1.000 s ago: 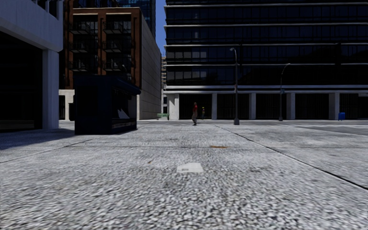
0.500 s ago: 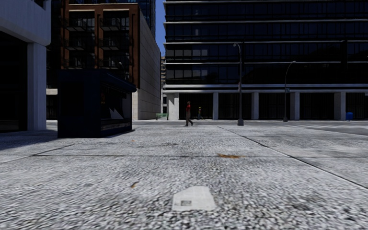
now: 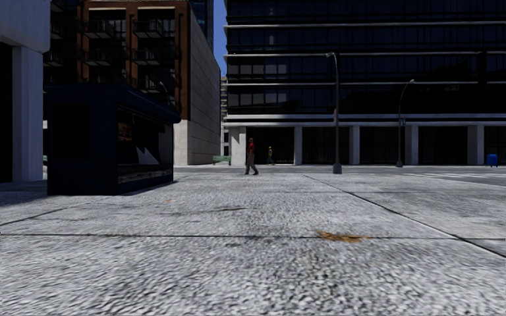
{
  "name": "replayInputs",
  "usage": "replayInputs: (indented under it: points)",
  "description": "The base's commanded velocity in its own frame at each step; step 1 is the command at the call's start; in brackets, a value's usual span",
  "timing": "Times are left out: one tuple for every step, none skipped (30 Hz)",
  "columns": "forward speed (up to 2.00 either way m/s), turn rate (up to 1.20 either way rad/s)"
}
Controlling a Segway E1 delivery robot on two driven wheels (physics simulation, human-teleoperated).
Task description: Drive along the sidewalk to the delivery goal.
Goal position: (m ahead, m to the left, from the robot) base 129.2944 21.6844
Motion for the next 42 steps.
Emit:
replayInputs:
  points:
    - [2.00, 0.00]
    - [2.00, 0.00]
    - [2.00, 0.00]
    - [2.00, 0.00]
    - [2.00, 0.00]
    - [2.00, 0.00]
    - [2.00, 0.00]
    - [2.00, 0.00]
    - [2.00, 0.00]
    - [2.00, 0.00]
    - [2.00, 0.00]
    - [2.00, 0.00]
    - [2.00, 0.00]
    - [2.00, 0.00]
    - [2.00, 0.00]
    - [2.00, 0.00]
    - [2.00, 0.00]
    - [2.00, 0.00]
    - [2.00, 0.00]
    - [2.00, 0.00]
    - [2.00, 0.00]
    - [2.00, 0.00]
    - [2.00, 0.00]
    - [2.00, 0.00]
    - [2.00, 0.00]
    - [2.00, 0.00]
    - [2.00, 0.00]
    - [2.00, 0.00]
    - [2.00, 0.00]
    - [2.00, 0.00]
    - [2.00, 0.00]
    - [2.00, 0.00]
    - [2.00, 0.00]
    - [2.00, 0.00]
    - [2.00, 0.00]
    - [2.00, 0.00]
    - [2.00, 0.00]
    - [2.00, 0.00]
    - [2.00, 0.00]
    - [2.00, 0.00]
    - [2.00, 0.00]
    - [2.00, 0.00]
